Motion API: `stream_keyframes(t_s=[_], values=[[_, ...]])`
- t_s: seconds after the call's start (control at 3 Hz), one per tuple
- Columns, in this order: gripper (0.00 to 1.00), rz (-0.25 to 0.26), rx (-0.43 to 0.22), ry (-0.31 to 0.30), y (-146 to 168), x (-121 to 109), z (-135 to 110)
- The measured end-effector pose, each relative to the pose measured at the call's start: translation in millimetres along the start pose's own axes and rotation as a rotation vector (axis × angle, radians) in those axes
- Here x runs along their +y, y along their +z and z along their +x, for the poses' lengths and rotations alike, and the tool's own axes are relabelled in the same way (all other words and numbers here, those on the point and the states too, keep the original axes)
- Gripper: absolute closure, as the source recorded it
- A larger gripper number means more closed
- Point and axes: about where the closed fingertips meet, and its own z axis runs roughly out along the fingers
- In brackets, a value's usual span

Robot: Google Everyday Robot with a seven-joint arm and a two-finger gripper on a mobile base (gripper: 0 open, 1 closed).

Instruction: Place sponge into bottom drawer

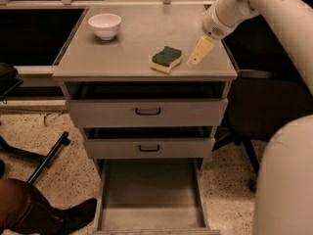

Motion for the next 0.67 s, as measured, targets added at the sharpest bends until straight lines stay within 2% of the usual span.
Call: stream_keyframes(t_s=[0.33, 0.67], values=[[0.0, 0.036, -0.032, 0.013, -3.0, -20.2, -3.8], [0.0, 0.036, -0.032, 0.013, -3.3, -20.3, -4.2]])
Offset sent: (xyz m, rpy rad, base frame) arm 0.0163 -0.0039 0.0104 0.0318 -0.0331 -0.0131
